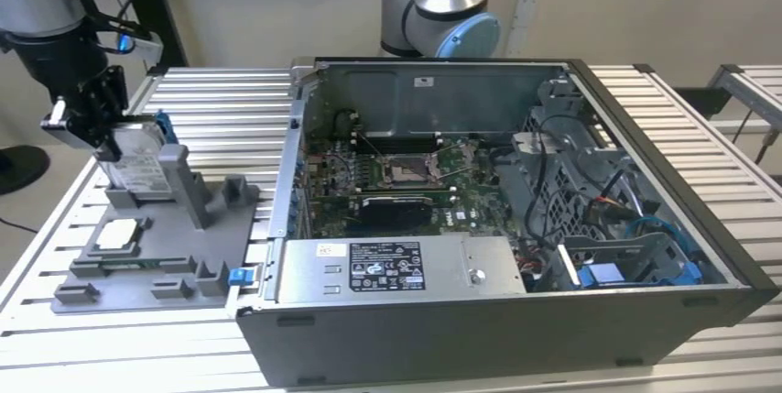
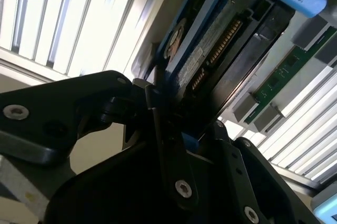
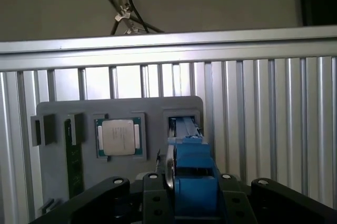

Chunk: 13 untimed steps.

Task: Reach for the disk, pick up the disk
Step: 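Pick up the disk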

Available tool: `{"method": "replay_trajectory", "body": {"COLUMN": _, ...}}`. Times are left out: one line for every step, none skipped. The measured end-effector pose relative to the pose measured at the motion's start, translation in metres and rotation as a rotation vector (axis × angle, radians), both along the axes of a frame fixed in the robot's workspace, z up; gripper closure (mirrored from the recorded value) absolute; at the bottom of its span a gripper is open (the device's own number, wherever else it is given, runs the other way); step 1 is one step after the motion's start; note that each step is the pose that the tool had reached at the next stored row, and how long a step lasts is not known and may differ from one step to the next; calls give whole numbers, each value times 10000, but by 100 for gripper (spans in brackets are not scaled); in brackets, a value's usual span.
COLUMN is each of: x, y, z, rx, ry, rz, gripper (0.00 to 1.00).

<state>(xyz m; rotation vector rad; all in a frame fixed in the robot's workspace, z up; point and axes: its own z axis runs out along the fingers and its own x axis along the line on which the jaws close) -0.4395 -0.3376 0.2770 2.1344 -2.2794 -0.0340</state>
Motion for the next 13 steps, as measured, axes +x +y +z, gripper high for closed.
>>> {"method": "replay_trajectory", "body": {"x": 0, "y": 0, "z": 11, "rx": 0, "ry": 0, "rz": 0, "gripper": 100}}
{"method": "replay_trajectory", "body": {"x": 0, "y": 0, "z": 21, "rx": 0, "ry": 0, "rz": 0, "gripper": 100}}
{"method": "replay_trajectory", "body": {"x": 0, "y": 0, "z": 31, "rx": 0, "ry": 1, "rz": 0, "gripper": 100}}
{"method": "replay_trajectory", "body": {"x": 0, "y": 0, "z": 44, "rx": 0, "ry": 0, "rz": 0, "gripper": 100}}
{"method": "replay_trajectory", "body": {"x": 0, "y": 0, "z": 59, "rx": 0, "ry": 1, "rz": 0, "gripper": 100}}
{"method": "replay_trajectory", "body": {"x": 0, "y": 0, "z": 74, "rx": -1, "ry": 0, "rz": 0, "gripper": 100}}
{"method": "replay_trajectory", "body": {"x": 0, "y": 0, "z": 89, "rx": -1, "ry": 0, "rz": 0, "gripper": 100}}
{"method": "replay_trajectory", "body": {"x": 0, "y": 0, "z": 103, "rx": 0, "ry": 0, "rz": 0, "gripper": 100}}
{"method": "replay_trajectory", "body": {"x": 0, "y": 0, "z": 118, "rx": 1, "ry": 0, "rz": 1, "gripper": 100}}
{"method": "replay_trajectory", "body": {"x": 0, "y": 0, "z": 133, "rx": 0, "ry": 0, "rz": 1, "gripper": 100}}
{"method": "replay_trajectory", "body": {"x": 1, "y": -1, "z": 149, "rx": -1, "ry": 0, "rz": 2, "gripper": 100}}
{"method": "replay_trajectory", "body": {"x": 0, "y": -1, "z": 164, "rx": 0, "ry": 1, "rz": 1, "gripper": 100}}
{"method": "replay_trajectory", "body": {"x": 0, "y": -1, "z": 178, "rx": -1, "ry": 1, "rz": 1, "gripper": 100}}
